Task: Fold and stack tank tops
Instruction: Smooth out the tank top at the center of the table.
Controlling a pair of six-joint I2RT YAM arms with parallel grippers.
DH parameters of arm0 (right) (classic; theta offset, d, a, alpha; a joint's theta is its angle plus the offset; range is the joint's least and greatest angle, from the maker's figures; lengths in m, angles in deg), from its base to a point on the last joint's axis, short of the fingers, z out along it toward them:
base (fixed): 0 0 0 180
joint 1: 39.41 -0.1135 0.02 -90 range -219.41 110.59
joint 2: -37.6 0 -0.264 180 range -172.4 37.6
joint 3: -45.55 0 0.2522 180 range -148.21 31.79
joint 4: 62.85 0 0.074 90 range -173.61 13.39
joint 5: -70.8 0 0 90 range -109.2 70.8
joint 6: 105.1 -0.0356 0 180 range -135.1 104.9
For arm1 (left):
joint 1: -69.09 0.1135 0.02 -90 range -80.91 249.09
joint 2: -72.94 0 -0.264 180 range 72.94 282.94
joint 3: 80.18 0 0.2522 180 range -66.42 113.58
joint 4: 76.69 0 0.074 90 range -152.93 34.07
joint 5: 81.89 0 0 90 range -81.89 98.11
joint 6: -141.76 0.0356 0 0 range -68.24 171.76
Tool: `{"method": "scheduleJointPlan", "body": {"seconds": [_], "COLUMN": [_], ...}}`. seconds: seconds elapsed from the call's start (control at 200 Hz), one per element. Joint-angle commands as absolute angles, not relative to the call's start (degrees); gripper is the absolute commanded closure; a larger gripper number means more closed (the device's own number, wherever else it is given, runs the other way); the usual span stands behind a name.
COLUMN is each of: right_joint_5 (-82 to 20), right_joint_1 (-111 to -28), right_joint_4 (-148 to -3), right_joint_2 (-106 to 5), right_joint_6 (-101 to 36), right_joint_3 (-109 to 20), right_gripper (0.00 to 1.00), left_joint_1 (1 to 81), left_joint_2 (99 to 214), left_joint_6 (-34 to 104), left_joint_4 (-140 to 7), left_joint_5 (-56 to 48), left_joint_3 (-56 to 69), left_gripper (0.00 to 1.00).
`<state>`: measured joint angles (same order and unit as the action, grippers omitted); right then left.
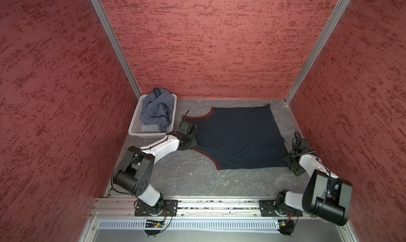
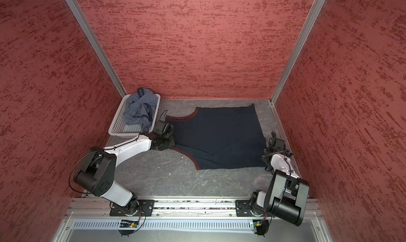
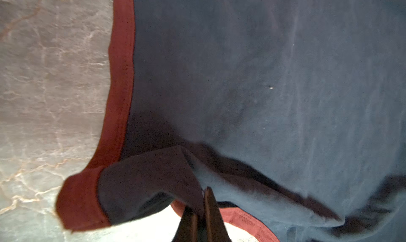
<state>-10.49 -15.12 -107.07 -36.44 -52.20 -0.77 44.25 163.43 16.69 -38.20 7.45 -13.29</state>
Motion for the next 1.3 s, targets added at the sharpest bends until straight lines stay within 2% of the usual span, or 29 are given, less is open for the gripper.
{"method": "scheduleJointPlan", "body": {"seconds": [0.0, 0.12, 0.23, 0.286, 0.486, 0.716, 0.826, 0.927, 1.052, 1.117, 1.192, 1.262, 1.292], "right_joint_5": [-13.5, -13.2, -10.2, -9.5, -7.1, -6.1, -8.2, -7.6, -6.5, -5.7, -4.3, -2.5, -2.2], "right_joint_1": [-14.7, -14.7, -14.6, -14.6, -13.8, -13.8, -13.8, -13.7, -13.6, -13.5, -13.5, -13.6, -13.5], "right_joint_4": [-104.0, -103.9, -104.4, -105.4, -111.8, -118.4, -118.7, -118.0, -117.5, -117.9, -118.8, -120.3, -120.6], "right_joint_2": [-37.7, -36.8, -33.9, -31.7, -20.9, -10.4, -8.5, -9.2, -10.5, -10.3, -9.2, -7.3, -6.7], "right_joint_6": [-52.5, -52.6, -53.5, -53.8, -56.1, -63.1, -66.0, -66.9, -67.2, -66.9, -66.1, -65.7, -65.2], "right_joint_3": [-0.6, -0.4, -0.2, -0.1, -1.0, -0.4, 1.9, 3.7, 4.7, 4.3, 2.7, 0.7, 0.1], "right_gripper": [0.37, 0.53, 0.82, 0.92, 1.0, 1.0, 1.0, 0.97, 0.87, 0.72, 0.62, 0.33, 0.23], "left_joint_1": [43.6, 43.0, 42.7, 42.6, 42.3, 40.7, 40.5, 40.7, 42.8, 43.6, 43.6, 43.2, 43.0], "left_joint_2": [164.2, 164.1, 163.3, 162.6, 158.1, 147.0, 146.8, 149.4, 152.1, 152.5, 151.6, 149.5, 148.3], "left_joint_6": [17.4, 17.0, 16.4, 16.1, 14.8, 9.3, 7.0, 6.4, 6.7, 7.7, 9.4, 10.5, 11.0], "left_joint_4": [-39.0, -38.6, -38.8, -38.7, -37.2, -34.5, -32.8, -32.6, -33.8, -34.4, -33.2, -30.6, -29.5], "left_joint_5": [6.7, 7.3, 7.5, 7.6, 8.5, 12.8, 12.0, 10.7, 8.5, 7.9, 9.4, 13.1, 14.8], "left_joint_3": [-12.7, -12.9, -13.7, -14.0, -15.8, -21.8, -24.5, -26.5, -27.7, -27.3, -25.4, -23.1, -22.3], "left_gripper": [0.9, 0.9, 0.88, 0.88, 0.88, 0.88, 0.88, 0.88, 0.79, 0.7, 0.53, 0.45, 0.42]}}
